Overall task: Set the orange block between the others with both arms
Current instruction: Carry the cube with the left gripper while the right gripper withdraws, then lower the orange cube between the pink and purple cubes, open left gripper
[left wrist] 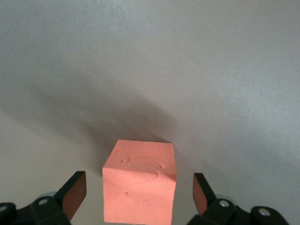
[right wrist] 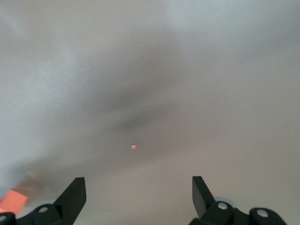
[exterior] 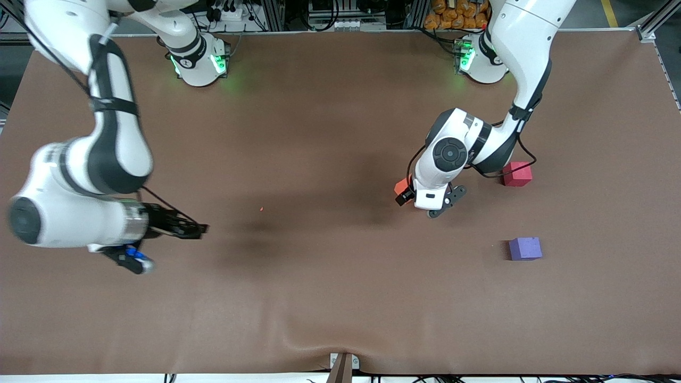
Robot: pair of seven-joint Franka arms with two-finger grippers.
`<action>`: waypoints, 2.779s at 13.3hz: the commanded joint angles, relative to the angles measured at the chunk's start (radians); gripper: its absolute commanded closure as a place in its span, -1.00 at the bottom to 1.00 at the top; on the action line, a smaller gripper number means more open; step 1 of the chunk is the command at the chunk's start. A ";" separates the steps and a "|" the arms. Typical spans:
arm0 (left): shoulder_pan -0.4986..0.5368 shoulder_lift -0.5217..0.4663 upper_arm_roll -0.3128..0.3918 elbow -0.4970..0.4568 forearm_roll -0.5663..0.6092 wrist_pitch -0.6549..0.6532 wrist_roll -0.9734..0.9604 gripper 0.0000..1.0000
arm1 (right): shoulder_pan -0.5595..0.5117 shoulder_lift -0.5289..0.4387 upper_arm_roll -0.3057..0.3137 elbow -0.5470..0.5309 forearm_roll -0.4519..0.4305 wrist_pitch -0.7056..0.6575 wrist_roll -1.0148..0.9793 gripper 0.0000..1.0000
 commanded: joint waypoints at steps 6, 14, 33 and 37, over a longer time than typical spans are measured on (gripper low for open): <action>-0.024 0.024 0.004 -0.020 0.022 0.026 -0.023 -1.00 | -0.079 -0.106 0.046 -0.066 -0.171 -0.001 -0.164 -1.00; -0.021 0.027 0.007 -0.011 0.032 0.025 -0.126 0.79 | -0.293 -0.226 0.243 -0.065 -0.364 -0.103 -0.316 -1.00; 0.435 0.002 0.015 0.080 0.173 -0.167 0.787 0.79 | -0.382 -0.367 0.351 -0.267 -0.389 -0.125 -0.362 -1.00; 0.490 -0.004 0.015 0.054 0.173 -0.170 1.001 0.72 | -0.385 -0.369 0.348 -0.258 -0.395 -0.105 -0.350 -1.00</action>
